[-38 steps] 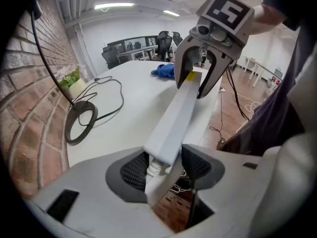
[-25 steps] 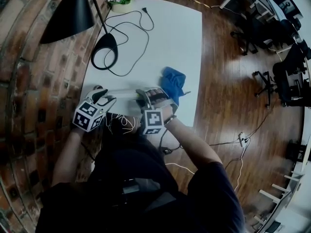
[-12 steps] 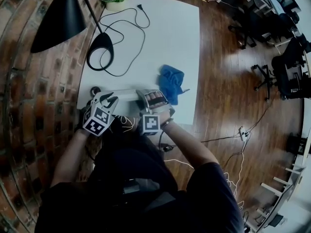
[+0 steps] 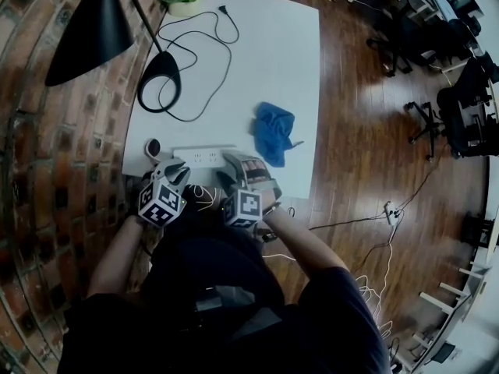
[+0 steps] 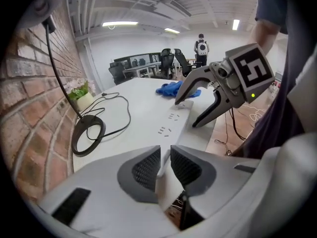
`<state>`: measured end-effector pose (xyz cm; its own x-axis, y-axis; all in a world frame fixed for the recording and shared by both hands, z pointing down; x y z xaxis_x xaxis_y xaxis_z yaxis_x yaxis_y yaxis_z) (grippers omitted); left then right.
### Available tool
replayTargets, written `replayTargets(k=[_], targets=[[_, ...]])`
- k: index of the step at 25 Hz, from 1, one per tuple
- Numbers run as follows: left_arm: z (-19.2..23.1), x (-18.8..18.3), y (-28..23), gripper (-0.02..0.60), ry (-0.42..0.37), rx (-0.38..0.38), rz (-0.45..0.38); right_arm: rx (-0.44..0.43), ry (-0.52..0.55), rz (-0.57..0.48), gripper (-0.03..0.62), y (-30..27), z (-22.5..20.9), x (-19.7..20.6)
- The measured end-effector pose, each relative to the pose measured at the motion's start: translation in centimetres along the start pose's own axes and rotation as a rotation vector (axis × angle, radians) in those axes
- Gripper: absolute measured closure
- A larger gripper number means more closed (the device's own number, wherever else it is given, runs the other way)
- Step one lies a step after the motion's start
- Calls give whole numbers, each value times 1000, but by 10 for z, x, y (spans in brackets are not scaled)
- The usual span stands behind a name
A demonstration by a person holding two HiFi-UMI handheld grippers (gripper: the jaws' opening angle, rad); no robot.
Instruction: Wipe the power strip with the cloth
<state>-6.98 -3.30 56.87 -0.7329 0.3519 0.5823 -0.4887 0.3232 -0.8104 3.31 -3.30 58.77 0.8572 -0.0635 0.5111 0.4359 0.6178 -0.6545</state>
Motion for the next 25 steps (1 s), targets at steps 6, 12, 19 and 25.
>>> replayTargets(k=[6, 12, 19, 25], targets=[[17, -6, -8, 515, 76, -38, -31, -35, -140, 18, 319, -4, -5, 3], [23, -6, -7, 515, 140, -44, -50, -89, -474, -19, 319, 15, -22, 2], [36, -12, 6, 515, 251, -80, -160, -139, -732, -85, 374, 38, -30, 1], [37, -17, 17, 515, 281, -95, -199, -122, -632, -82, 385, 38, -33, -1]])
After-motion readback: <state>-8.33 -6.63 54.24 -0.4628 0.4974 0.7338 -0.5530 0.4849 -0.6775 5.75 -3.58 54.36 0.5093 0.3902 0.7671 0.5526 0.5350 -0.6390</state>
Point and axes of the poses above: the fingertips, and each gripper's own axes: y backward along the fingers, z to its left, x out of its underside, the point moved 3 cm from there along y, backward along the fingers, and after that the axes turned 4 degrees about x, right-handed, at the moved point
